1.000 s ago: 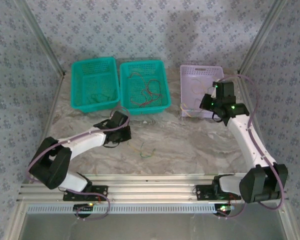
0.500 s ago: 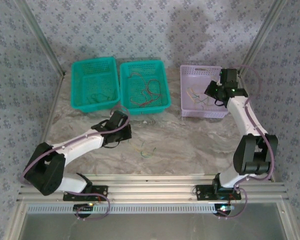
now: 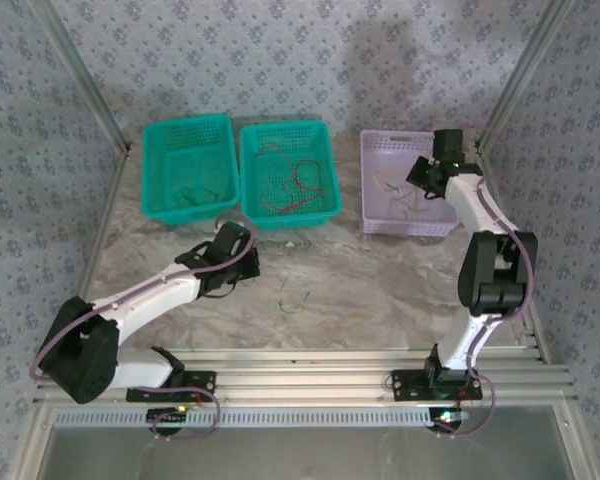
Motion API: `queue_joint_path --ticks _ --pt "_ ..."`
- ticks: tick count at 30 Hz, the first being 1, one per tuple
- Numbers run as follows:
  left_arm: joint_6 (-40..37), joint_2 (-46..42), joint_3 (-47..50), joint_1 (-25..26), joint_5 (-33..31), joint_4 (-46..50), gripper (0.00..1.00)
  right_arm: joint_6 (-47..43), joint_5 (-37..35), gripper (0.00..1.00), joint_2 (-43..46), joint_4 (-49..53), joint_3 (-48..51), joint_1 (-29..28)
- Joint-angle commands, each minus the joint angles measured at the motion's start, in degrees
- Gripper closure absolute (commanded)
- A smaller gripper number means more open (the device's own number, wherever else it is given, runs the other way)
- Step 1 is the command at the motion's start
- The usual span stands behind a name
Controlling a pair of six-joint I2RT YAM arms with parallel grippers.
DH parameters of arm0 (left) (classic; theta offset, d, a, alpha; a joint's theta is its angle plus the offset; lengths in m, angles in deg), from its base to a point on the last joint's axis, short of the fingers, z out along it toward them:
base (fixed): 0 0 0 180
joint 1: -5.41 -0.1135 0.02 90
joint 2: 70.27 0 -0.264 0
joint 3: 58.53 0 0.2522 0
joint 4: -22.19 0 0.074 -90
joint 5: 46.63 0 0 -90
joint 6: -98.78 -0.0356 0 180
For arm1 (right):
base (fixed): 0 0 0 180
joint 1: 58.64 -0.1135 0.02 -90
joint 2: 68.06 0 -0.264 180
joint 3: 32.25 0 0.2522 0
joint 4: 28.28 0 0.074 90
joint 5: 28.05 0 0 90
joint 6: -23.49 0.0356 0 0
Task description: Untangle the cables
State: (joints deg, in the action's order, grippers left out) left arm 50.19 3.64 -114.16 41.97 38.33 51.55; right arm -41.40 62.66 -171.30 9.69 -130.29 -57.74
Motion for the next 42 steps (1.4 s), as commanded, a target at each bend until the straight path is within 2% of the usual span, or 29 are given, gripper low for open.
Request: queue_joint_path --ticks 1,18,31,42 --pt "-0.7 -2.1 0.6 0.5 -1.3 0.0 1.0 0.6 0.1 1.0 -3.0 2.0 -3.3 0.7" --pt "-0.5 -4.1 1.3 0.7 -2.3 -0.1 1.0 -1.8 -1.5 1.0 -16.8 8.1 -14.5 0.9" --pt "-0.3 -4.5 1.9 0.7 -2.6 -0.9 1.0 -2.7 -1.9 1.0 -20.5 8.8 -16.0 0.1" --pt "-0.3 -5.7 2.6 0.8 -3.1 -1.3 1.0 -3.4 -1.6 0.88 -20.9 9.2 -16.7 -0.5"
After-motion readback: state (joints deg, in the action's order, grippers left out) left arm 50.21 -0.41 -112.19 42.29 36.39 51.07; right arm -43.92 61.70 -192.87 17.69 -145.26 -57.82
